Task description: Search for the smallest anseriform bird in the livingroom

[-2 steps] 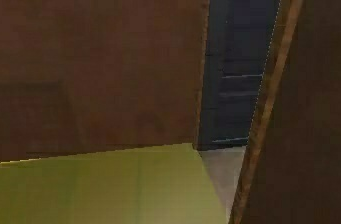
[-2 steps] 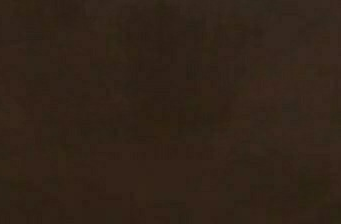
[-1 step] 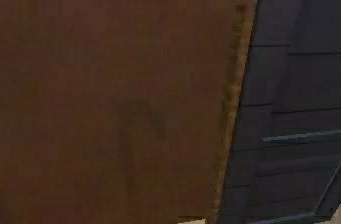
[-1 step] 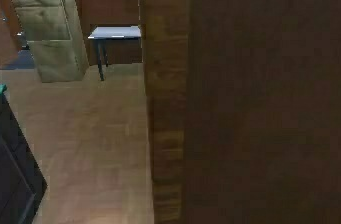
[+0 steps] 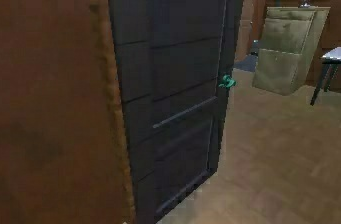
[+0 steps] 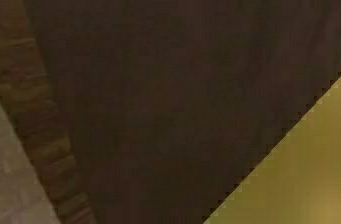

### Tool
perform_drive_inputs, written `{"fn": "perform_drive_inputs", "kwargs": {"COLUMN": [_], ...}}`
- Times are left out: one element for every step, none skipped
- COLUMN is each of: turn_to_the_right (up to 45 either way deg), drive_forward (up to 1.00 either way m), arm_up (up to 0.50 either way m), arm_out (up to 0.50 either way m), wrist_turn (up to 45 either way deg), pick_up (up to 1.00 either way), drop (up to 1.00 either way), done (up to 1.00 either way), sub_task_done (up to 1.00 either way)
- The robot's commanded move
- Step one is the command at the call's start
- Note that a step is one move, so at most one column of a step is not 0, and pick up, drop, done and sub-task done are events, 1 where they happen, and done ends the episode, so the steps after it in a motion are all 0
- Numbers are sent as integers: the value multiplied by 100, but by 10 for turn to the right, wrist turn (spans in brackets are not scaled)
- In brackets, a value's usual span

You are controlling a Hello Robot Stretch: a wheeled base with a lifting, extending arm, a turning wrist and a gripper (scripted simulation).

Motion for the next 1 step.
{"fn": "perform_drive_inputs", "kwargs": {"turn_to_the_right": [0], "drive_forward": [50], "arm_up": [0], "arm_out": [0], "wrist_turn": [0], "pick_up": [0], "drop": [0], "done": [0], "sub_task_done": [0]}}
